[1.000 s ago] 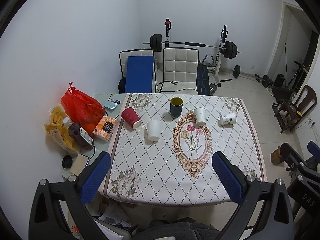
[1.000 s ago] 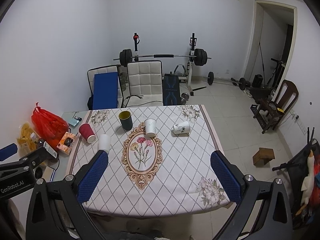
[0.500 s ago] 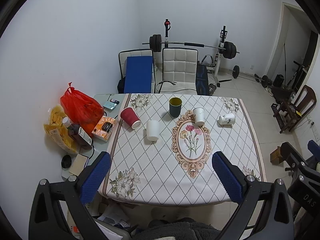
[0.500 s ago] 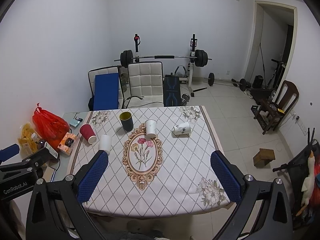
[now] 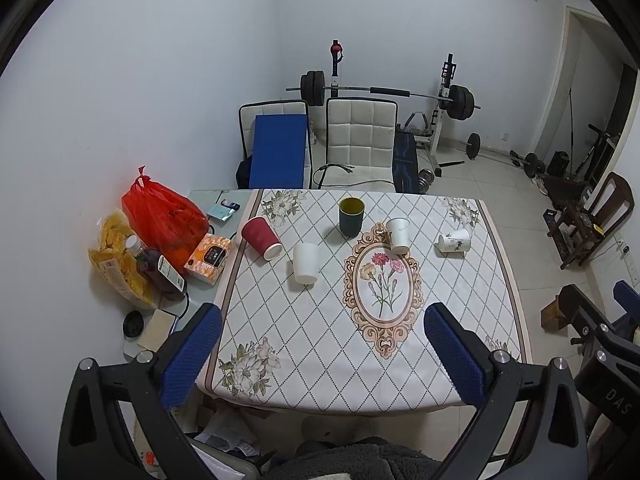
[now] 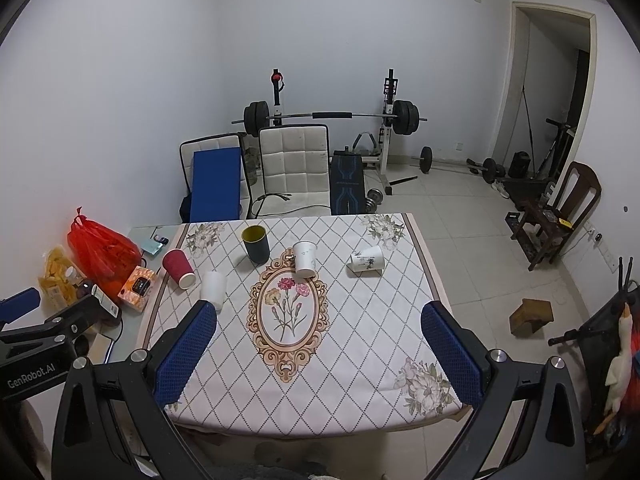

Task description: Flip cup upside down

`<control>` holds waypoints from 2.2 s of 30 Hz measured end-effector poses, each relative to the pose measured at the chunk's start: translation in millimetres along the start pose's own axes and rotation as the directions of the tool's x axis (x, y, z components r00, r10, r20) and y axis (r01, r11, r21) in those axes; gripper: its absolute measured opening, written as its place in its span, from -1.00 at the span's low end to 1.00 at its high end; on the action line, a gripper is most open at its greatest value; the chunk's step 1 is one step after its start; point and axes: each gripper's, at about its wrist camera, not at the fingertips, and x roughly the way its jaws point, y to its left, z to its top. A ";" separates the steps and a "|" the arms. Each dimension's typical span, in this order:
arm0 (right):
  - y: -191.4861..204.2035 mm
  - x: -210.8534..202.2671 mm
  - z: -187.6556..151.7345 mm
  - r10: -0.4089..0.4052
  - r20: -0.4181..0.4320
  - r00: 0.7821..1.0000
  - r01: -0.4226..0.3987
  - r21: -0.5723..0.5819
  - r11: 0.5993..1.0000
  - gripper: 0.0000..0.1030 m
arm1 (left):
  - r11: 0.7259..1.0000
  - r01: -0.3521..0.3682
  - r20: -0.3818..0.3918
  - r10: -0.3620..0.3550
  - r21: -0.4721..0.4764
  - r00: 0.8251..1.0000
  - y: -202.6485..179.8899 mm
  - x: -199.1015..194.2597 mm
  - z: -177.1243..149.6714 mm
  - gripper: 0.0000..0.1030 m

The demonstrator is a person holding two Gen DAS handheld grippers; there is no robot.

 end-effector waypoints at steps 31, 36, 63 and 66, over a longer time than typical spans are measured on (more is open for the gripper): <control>64.5 232.3 -51.6 0.095 -0.358 0.929 -0.118 -0.043 0.992 1.00 | 0.970 -0.236 -0.282 0.211 -0.054 0.936 57.3 200.0 -9.1 1.00; 97.0 299.5 -60.7 0.067 -0.433 0.899 -0.081 -0.014 0.997 1.00 | 0.969 -0.245 -0.363 0.213 -0.042 0.907 90.2 263.2 0.5 1.00; 171.2 574.6 -78.7 -0.072 -0.684 0.726 0.096 -0.003 0.995 1.00 | 0.913 -0.222 -0.674 -0.072 -0.341 0.735 204.4 547.8 67.2 0.98; 174.4 587.2 -77.1 -0.095 -0.686 0.722 0.105 -0.028 0.994 1.00 | 0.890 -0.218 -0.674 -0.125 -0.400 0.729 207.9 569.9 71.0 0.68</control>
